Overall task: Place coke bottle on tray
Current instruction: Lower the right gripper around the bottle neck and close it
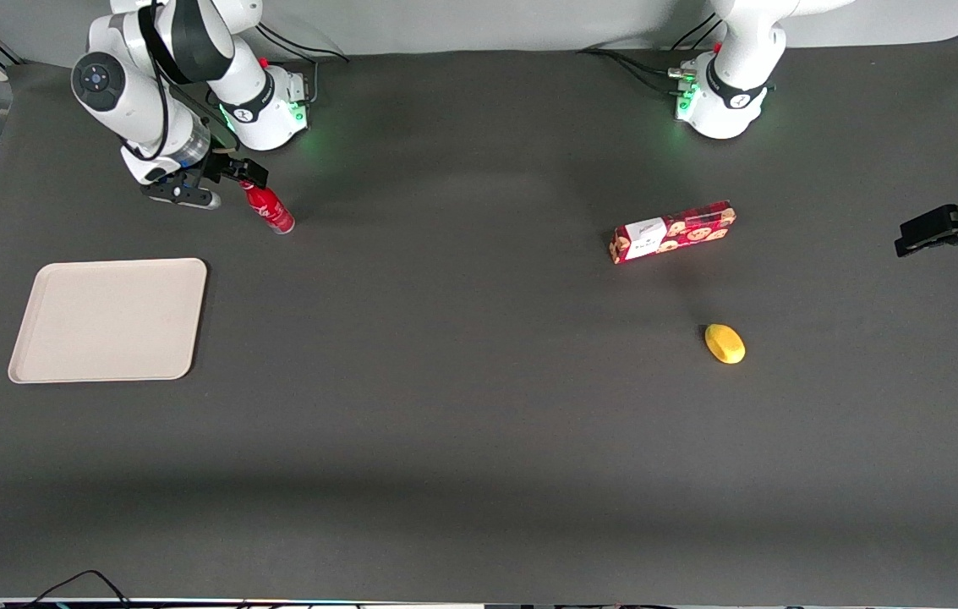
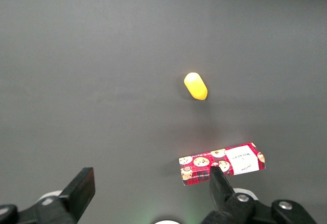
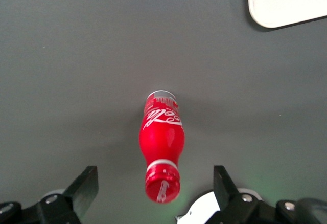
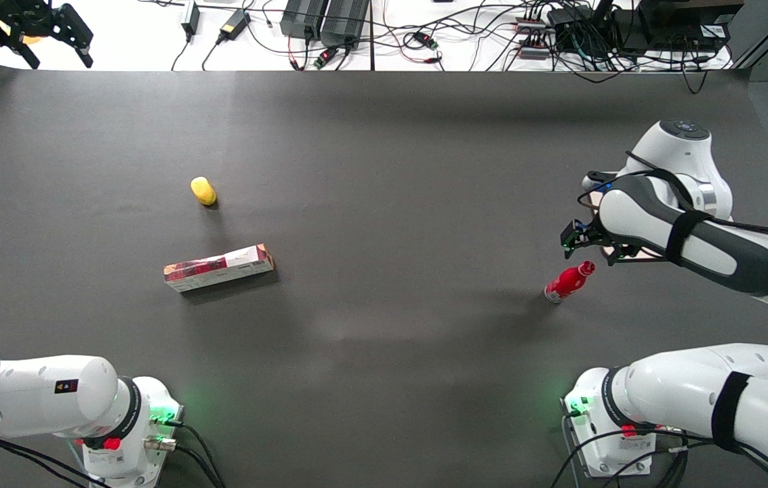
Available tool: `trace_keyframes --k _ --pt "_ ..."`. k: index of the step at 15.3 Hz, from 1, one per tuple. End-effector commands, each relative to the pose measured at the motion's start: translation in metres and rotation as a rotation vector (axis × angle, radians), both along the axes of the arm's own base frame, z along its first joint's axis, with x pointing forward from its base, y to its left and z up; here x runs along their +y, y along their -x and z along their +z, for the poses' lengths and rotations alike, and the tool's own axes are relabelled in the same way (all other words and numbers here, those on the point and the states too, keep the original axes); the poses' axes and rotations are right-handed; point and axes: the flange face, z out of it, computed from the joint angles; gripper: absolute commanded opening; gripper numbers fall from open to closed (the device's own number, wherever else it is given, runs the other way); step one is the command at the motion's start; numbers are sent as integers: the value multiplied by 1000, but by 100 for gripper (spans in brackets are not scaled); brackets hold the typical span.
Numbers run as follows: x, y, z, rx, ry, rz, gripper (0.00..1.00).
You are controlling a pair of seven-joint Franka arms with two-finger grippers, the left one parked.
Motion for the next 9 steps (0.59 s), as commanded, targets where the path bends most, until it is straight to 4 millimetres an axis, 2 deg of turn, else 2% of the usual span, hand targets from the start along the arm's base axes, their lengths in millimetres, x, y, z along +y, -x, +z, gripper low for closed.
trace_keyframes --k 1,4,7,9 --pt "-4 4 -20 13 -4 -42 100" --pt "-6 5 -22 22 -3 -48 99" --pt "-7 6 -23 27 -4 -53 73" --pt "-8 7 -23 39 -3 -59 71"
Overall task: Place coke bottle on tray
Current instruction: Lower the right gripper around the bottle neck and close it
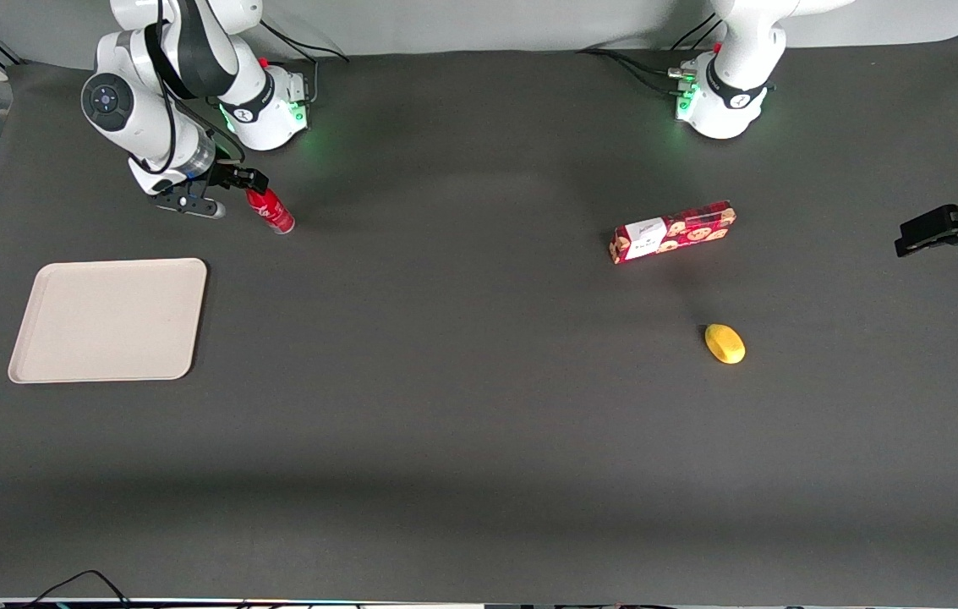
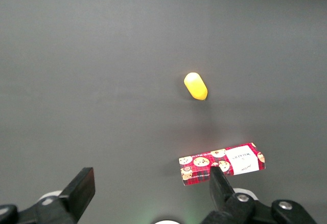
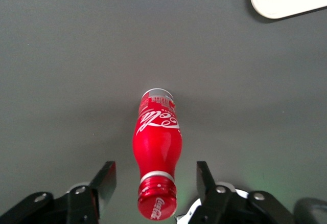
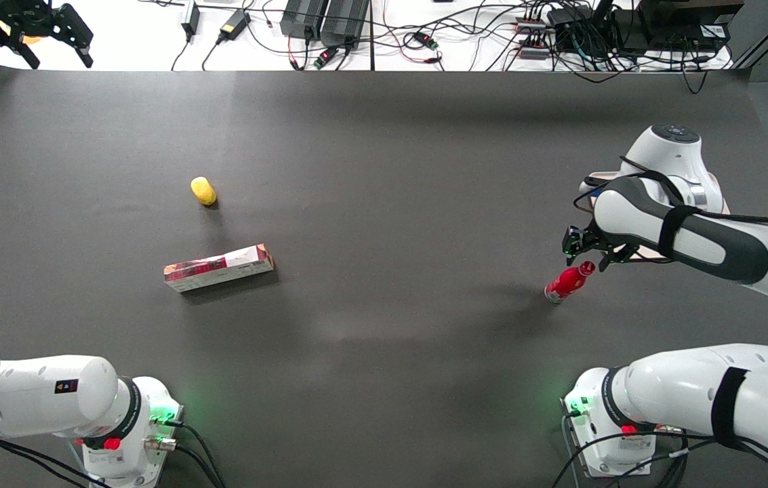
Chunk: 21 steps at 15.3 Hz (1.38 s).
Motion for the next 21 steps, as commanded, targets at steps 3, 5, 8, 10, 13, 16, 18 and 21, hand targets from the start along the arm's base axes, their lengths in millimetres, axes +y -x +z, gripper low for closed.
trace_keyframes --k 3,5,8,10,13,16,18,21 --pt "-3 10 -6 8 -13 -69 68" --pt "-2 9 -5 5 -14 -71 64" --pt "-1 8 -4 5 -22 -77 57" --pt "-1 9 -4 7 -23 -78 53" --pt "-1 9 -4 7 -23 -78 40" --pt "-1 8 -3 8 -23 -77 7" --pt "-1 7 -1 7 -24 -76 0" --pt "0 6 1 13 -25 -71 0"
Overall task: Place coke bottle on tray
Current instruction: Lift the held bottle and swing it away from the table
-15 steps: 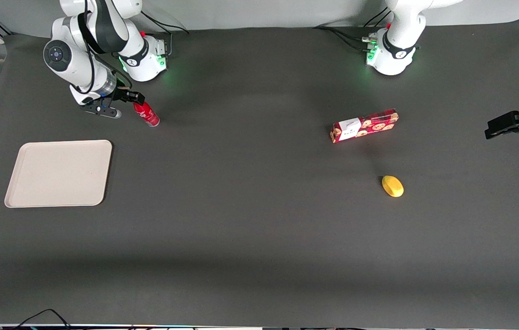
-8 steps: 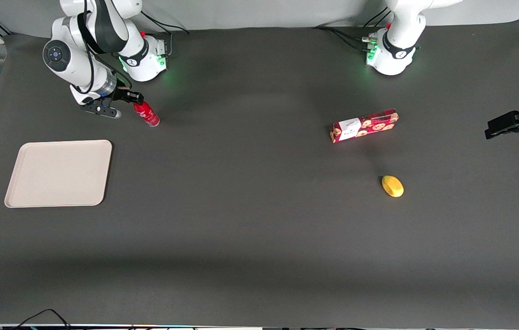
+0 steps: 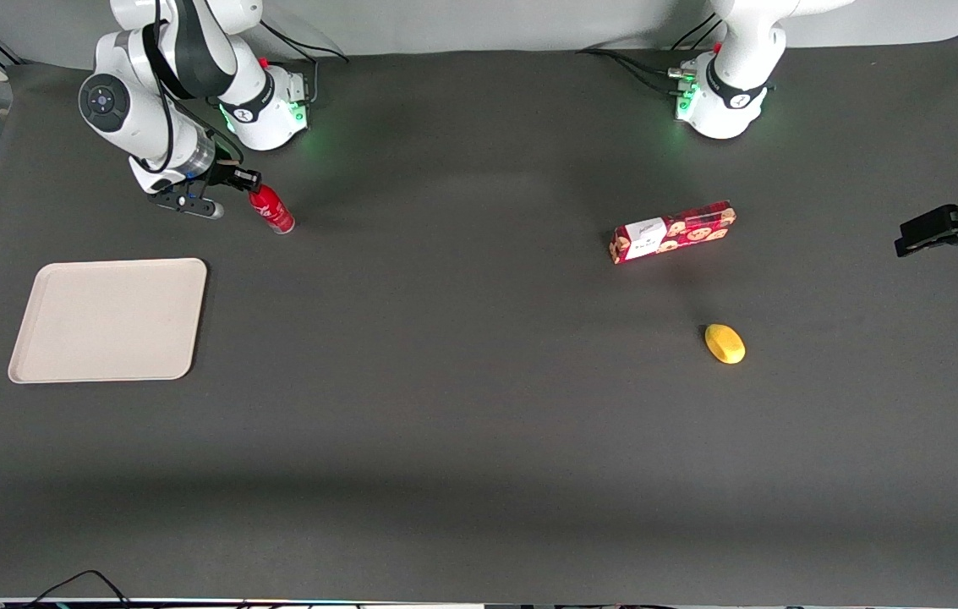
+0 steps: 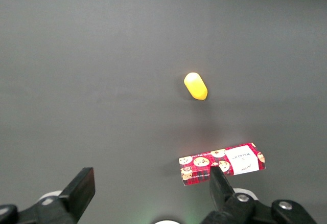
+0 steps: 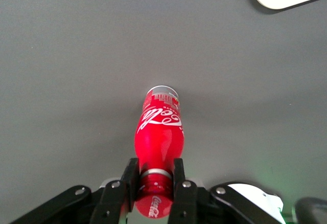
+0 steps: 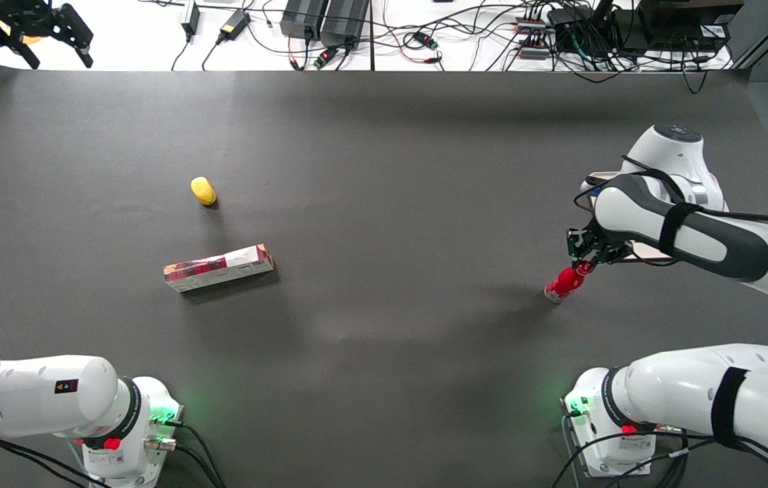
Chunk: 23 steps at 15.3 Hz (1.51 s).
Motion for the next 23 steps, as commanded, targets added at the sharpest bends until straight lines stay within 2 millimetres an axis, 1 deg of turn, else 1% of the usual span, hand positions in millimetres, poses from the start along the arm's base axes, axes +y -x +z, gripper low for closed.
trace_keyframes --k 1,5,7,8,9,10,11,13,15,17,19,20,23 --pt "1 5 4 9 -12 -18 0" --pt "6 -13 36 15 -11 16 0" --pt "7 -23 47 -9 -10 41 0" --pt "6 -30 57 -25 6 65 0" --pt "5 -36 71 -33 21 90 0" --pt "6 -43 89 -42 24 114 0" --pt "6 -51 108 -39 15 125 0" --pt "-3 -73 151 -25 0 140 0" --pt "-18 -93 193 -11 -11 155 0" --pt "-34 -108 233 -18 -32 187 0" --pt "-67 -121 271 -34 -27 212 0" --pt "-80 -128 286 -32 -24 234 0" --pt "-122 -132 331 -29 -9 282 0"
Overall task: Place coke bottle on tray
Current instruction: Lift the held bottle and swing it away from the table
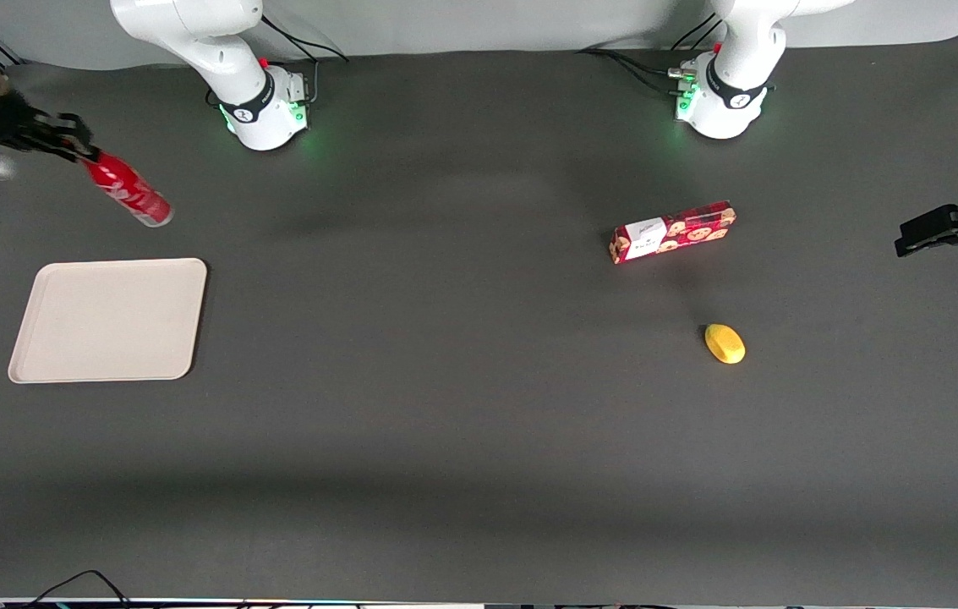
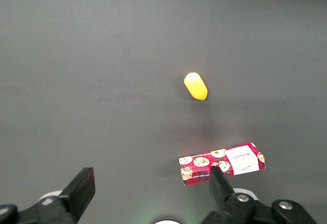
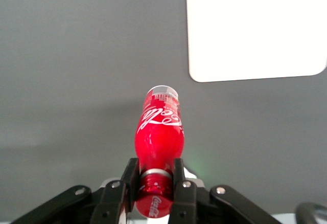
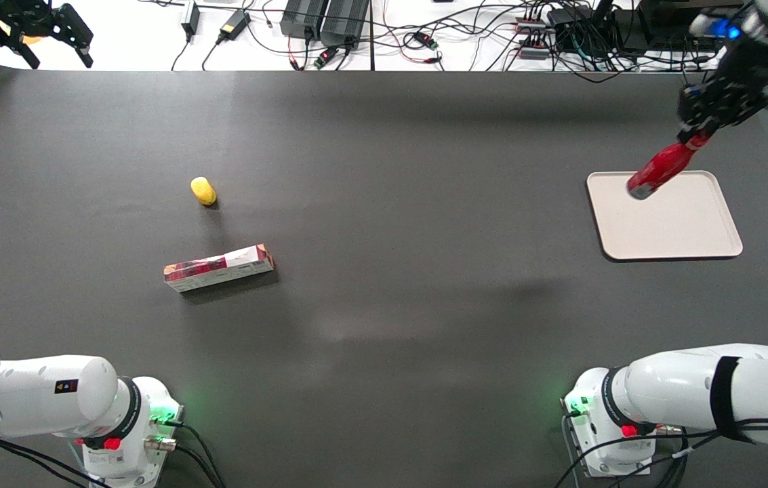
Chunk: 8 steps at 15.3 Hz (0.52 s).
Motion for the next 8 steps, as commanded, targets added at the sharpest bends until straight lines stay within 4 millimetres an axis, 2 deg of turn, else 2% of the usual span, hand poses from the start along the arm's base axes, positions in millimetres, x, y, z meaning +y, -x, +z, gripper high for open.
trace_keyframes --k 1,3,5,8 --pt "-47 -15 55 4 38 85 0" --pt "-87 -13 68 -5 55 145 0" --pt "-131 -14 65 12 48 192 0" --pt "-191 -27 44 67 60 255 0"
